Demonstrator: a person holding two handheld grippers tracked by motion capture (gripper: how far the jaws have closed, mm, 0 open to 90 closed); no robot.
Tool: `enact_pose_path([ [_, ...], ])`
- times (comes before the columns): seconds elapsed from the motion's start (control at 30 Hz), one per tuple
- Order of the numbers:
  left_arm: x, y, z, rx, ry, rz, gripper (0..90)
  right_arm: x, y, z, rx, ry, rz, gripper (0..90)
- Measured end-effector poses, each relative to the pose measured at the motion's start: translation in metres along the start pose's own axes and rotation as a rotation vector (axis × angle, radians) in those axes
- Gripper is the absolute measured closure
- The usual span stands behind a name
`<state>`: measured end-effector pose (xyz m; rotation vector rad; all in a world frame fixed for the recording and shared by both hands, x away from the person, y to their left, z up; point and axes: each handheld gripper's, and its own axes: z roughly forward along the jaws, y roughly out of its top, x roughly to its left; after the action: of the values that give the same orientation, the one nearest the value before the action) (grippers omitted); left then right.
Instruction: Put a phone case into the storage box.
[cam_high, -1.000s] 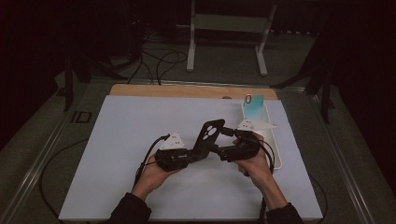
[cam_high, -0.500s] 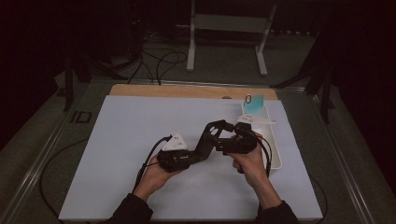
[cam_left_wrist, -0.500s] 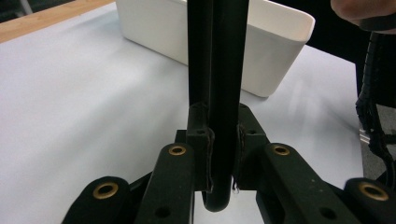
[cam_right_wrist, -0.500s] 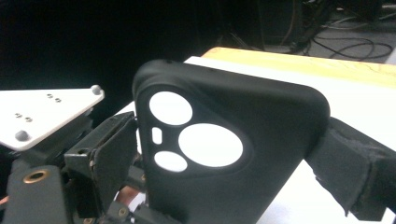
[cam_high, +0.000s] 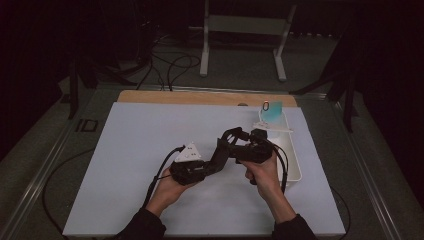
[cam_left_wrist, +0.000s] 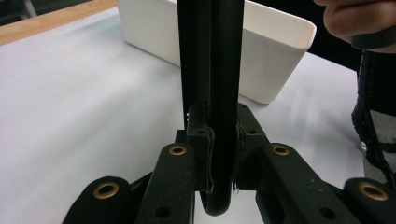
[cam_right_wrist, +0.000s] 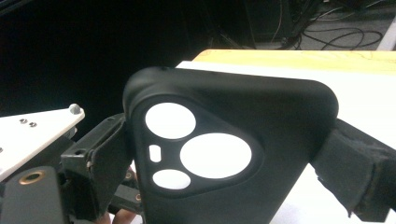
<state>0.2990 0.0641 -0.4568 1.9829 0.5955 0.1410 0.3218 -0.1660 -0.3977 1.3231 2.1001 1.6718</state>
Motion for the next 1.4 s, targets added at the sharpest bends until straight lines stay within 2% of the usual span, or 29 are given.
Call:
enact_pose_path([
  [0.2,-0.0008,-0.0007,0.0034,-0.003,-0.012,-0.004,80.6,-0.0008,-0.0018,0.0015,-0.02,-0.001,0.026,10.4],
  [0.33,-0.0023,-0.0019,0.0061,0.005,-0.019,-0.001,80.6,0.0,-0.0026,0.004,-0.018,-0.009,0.025,10.5],
  [0.6,-0.0013,-0.0021,0.0031,-0.021,0.001,-0.007,80.7,-0.003,-0.0058,0.0028,-0.029,-0.014,0.027,10.7],
  [0.73,-0.0005,-0.0026,0.0015,-0.029,0.009,-0.014,80.9,-0.0056,-0.0085,0.0031,-0.022,-0.001,0.056,10.6],
  [1.03,0.0003,-0.0027,0.0015,-0.028,-0.003,-0.021,80.7,-0.0041,-0.0085,0.0048,-0.028,0.014,0.065,12.6],
  [1.27,0.0007,-0.0026,0.001,-0.025,0.002,-0.022,80.0,-0.0018,-0.008,0.0044,-0.026,0.004,0.058,14.1],
  [1.37,0.0021,-0.0024,0.0002,-0.02,0.014,-0.029,77.2,-0.0015,-0.0076,0.004,-0.026,0.005,0.058,14.3],
  [1.4,0.0025,-0.0026,-0.0002,-0.017,0.015,-0.03,72.8,-0.0012,-0.0072,0.0039,-0.026,0.007,0.057,14.3],
])
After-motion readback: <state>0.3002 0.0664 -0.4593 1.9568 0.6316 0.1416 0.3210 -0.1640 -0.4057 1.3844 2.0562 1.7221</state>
